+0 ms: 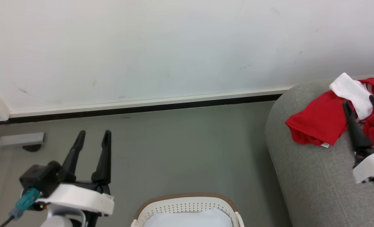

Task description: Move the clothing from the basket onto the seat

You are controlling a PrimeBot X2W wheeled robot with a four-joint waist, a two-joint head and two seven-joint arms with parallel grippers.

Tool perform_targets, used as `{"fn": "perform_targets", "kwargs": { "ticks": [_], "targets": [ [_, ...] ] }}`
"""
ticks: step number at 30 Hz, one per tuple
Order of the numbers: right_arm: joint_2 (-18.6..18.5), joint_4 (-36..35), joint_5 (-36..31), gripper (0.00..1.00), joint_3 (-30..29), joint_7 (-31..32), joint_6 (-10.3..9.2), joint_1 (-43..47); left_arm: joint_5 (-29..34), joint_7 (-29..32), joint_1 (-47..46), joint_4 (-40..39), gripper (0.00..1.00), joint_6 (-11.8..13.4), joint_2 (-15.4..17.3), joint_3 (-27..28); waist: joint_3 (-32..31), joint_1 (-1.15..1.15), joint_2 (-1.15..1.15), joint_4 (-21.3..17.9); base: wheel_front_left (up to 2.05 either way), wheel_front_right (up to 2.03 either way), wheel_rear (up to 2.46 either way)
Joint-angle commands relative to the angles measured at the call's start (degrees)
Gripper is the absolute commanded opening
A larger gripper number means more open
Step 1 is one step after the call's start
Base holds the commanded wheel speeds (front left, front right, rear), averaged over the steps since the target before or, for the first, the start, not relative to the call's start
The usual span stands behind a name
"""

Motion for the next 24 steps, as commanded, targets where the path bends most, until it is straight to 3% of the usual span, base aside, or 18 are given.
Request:
{"fn": "perform_targets", "kwargs": {
  "ticks": [1, 5, 10, 24],
  "targets": [
    [1.3, -0.8, -1.0, 1.00, -0.8, -1.2, -0.15, 1.7, 0.5, 0.0, 1.4, -0.5, 1.00, -0.4, -0.7, 0.9, -0.1, 0.01, 0.00, 0.3, 0.00, 0.00, 0.00],
    [7.6, -2.3, -5.0, 1.00, -2.9, -6.7, -0.15, 7.9, 3.3, 0.0, 5.1, 0.0, 1.00, -1.4, -3.4, 5.3, -0.2, 0.01, 0.00, 1.2, 0.00, 0.00, 0.00],
    [13.7, -0.7, -8.1, 1.00, -4.0, -13.1, -0.15, 13.5, 6.7, -0.1, 8.9, 2.4, 1.00, -4.4, -6.7, 9.2, -0.6, 0.01, 0.00, 1.7, 0.00, 0.00, 0.00],
    [19.3, 5.7, -12.5, 1.00, -1.0, -17.8, -0.15, 14.6, 15.9, -0.1, 11.2, 8.3, 1.00, -12.2, -14.2, 17.1, -1.5, 0.01, 0.00, 1.5, 0.00, 0.00, 0.00]
  ]
}}
